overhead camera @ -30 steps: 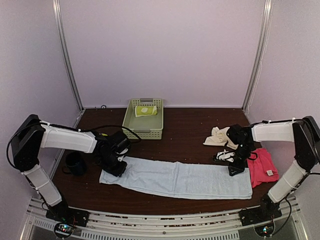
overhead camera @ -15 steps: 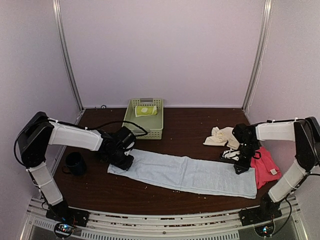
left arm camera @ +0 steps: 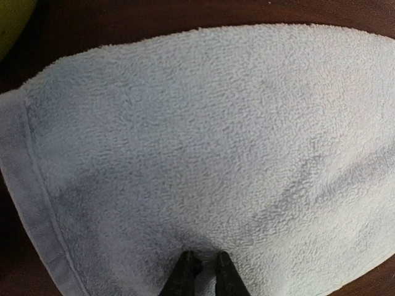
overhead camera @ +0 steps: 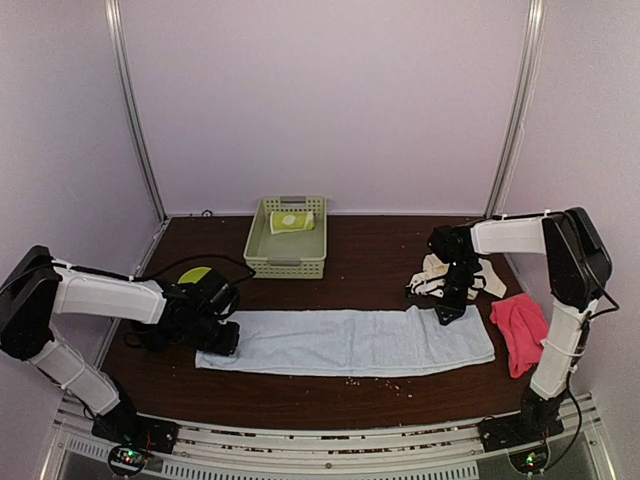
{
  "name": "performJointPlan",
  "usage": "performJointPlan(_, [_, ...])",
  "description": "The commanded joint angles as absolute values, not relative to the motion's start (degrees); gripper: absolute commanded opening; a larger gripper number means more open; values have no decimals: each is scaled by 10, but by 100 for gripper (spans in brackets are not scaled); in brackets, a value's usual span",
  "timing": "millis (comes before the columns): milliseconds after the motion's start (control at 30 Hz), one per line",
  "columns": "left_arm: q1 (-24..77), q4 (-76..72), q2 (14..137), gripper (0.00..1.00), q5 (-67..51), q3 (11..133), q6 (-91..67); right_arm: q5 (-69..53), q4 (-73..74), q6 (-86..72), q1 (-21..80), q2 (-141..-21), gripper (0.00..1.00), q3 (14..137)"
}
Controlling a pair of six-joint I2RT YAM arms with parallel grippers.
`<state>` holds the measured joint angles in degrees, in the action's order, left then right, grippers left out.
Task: Roll the towels
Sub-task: Smooth out the towel at the center of the board, then pick up the towel from the center of the board.
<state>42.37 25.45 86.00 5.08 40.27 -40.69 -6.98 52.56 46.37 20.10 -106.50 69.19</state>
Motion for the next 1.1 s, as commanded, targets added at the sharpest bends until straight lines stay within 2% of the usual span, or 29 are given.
performJointPlan(0, [419,392,867,17,27,350,-470,-96,534,468,218,-1108,26,753])
performJointPlan(100, [420,421,843,18,37,355,-484,-90,539,458,217,-1127,26,778])
performJointPlan(267, [420,459,792,19,48,352,-506,-67,521,448,194,-1081,28,748])
performJointPlan(400, [420,467,789,19,43,378,-489,-135,547,437,182,-1021,30,745])
performJointPlan(433, [420,467,787,20,41,390,-481,-149,551,414,182,-1004,31,743])
performJointPlan(500, [420,468,773,37,49,415,-466,-163,560,381,179,-971,35,731])
performJointPlan(533, [421,469,764,42,61,425,-463,-162,561,368,176,-957,36,722])
performJointPlan(700, [420,434,710,57,118,443,-441,-149,574,317,126,-920,41,671])
performJointPlan(833, [421,420,716,59,141,443,-421,-162,588,316,74,-933,45,650])
performJointPlan(1067, [420,395,748,59,135,423,-408,-227,603,320,31,-1008,45,684])
